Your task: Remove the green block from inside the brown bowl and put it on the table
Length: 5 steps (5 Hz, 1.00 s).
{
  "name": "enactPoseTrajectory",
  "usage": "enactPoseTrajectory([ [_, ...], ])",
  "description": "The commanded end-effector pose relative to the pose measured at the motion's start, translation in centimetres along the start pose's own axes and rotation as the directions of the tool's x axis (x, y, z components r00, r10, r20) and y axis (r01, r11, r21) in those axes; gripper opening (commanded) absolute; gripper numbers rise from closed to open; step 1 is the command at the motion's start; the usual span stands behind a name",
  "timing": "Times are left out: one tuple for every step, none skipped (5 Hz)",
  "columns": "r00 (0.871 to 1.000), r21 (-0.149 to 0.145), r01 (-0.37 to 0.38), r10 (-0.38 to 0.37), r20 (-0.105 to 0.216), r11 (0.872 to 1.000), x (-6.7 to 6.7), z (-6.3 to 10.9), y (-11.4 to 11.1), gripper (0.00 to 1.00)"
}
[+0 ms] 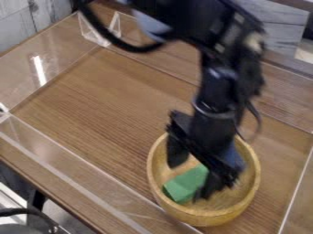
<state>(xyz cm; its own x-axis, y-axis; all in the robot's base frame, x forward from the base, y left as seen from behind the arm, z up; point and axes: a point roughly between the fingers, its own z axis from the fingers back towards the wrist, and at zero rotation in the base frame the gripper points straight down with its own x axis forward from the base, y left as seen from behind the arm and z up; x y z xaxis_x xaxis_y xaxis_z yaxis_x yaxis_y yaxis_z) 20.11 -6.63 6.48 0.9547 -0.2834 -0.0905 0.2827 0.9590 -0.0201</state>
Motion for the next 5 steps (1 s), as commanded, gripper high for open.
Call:
enactPoseTrajectory([
  [0.997,-0.001,0.017,-0.016,0.069,1.0,0.7,-0.2,0.4,1.0],
  [0.996,-0.004,0.023,-0.023,0.085,1.0,1.0,-1.1,0.7,1.0],
  [0.995,-0.008,0.024,-0.023,0.095,1.0,1.3,-1.7,1.0,1.0],
  [0.995,-0.016,0.023,-0.021,0.099,1.0,1.5,-2.0,1.1,0.0],
  [0.996,-0.033,0.011,-0.008,0.085,0.999,1.2,-1.7,1.1,0.0],
])
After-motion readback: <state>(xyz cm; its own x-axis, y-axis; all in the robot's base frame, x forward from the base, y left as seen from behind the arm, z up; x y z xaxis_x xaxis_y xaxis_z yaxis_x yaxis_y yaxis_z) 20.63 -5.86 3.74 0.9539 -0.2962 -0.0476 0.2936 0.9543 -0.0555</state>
